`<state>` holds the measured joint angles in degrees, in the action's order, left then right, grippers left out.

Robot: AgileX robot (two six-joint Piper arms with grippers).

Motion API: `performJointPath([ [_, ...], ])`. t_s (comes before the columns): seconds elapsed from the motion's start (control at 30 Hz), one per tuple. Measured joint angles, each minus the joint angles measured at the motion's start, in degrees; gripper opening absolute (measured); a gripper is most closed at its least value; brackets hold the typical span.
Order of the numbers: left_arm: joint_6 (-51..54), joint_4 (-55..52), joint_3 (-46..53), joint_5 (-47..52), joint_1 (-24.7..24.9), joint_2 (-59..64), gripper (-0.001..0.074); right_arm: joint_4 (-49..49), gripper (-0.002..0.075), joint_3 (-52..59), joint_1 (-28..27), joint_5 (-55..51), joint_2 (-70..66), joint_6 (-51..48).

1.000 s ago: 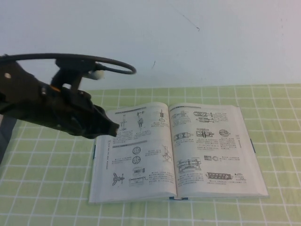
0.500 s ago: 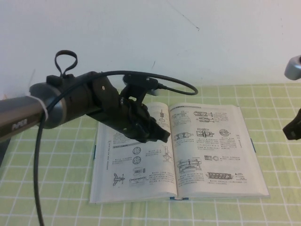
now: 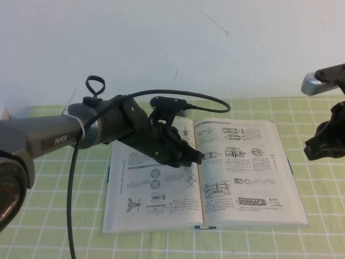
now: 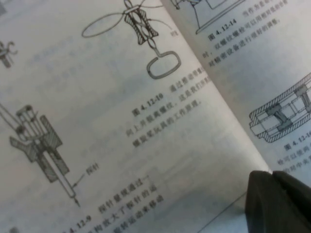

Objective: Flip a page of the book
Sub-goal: Open the closed book

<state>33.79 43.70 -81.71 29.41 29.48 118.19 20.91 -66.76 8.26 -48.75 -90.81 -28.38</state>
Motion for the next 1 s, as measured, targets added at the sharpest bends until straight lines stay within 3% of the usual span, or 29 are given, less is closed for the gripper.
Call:
performJointPath([
  [0.2,-2.4,-5.7,-0.4,0.2,0.0,0.8,-0.0004,0.5,0.0302,0.0,0.0,3.6,-4.0,1.0],
  [0.33,-6.6,-10.3,-0.9,0.7,0.1,1.9,-0.0004,1.8,0.0394,0.0,0.0,5.0,-7.1,2.2],
  [0.63,-9.9,-11.1,-1.5,1.1,0.1,2.8,-0.0004,7.9,0.0410,-0.1,0.0,10.8,-14.1,1.8],
  [1.0,-11.8,-11.3,-1.5,1.6,-0.1,2.9,-0.0004,22.5,0.0369,-0.1,0.0,12.7,-19.8,-10.1],
])
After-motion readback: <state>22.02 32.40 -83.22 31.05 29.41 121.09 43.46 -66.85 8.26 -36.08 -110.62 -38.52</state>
